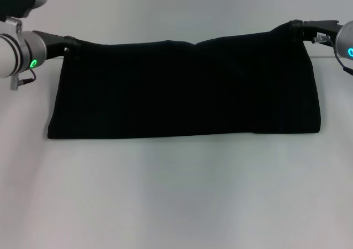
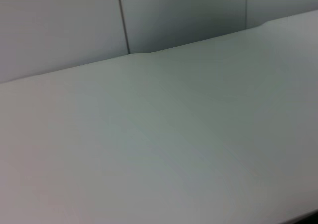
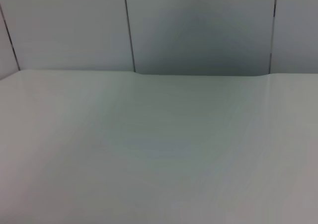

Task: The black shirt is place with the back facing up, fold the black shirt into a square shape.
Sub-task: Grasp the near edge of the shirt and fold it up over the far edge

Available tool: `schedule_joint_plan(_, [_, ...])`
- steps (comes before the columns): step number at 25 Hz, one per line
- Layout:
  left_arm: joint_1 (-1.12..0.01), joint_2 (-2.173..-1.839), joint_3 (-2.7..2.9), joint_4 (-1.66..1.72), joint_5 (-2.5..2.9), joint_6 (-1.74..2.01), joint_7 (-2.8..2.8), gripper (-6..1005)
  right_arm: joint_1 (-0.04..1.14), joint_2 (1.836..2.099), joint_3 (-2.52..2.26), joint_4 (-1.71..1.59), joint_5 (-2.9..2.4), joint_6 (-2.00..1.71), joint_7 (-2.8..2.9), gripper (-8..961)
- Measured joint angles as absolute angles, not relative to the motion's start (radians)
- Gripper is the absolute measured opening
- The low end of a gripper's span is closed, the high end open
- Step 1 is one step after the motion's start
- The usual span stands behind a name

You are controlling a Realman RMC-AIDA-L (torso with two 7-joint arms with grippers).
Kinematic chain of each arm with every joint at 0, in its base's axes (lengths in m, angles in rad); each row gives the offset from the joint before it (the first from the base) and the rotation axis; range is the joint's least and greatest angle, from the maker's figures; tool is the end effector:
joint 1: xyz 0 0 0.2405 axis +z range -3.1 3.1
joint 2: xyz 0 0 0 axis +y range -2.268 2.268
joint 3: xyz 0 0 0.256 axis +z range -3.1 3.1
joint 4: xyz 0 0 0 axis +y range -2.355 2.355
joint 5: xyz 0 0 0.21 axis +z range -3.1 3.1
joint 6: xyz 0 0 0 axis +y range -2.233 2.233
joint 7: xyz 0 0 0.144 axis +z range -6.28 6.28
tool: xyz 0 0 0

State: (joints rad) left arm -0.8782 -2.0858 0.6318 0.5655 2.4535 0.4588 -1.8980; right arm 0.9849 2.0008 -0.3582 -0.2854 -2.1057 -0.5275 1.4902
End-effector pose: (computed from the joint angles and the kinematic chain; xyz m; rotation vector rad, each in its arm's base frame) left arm -0.2552 0.4884 0.0380 -1.9063 -0.7962 -0.1226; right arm 0.2370 0.5000 0.0258 -1.9446 0.8913 0.3982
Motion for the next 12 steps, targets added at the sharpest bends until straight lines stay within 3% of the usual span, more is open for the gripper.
schedule_joint_plan(9, [-0.885,-2.109,0.658,0.557,2.453,0.379,-1.903,8,0.986,2.002,-0.36,-0.305,-2.104,-0.526,1.491,86])
schedule_joint_plan(12, [-0.886,-2.11,0.652,0.533,2.453,0.339,-1.906,103,0.979,1.999,-0.354,-0.319,-2.104,-0.514,1.498,162])
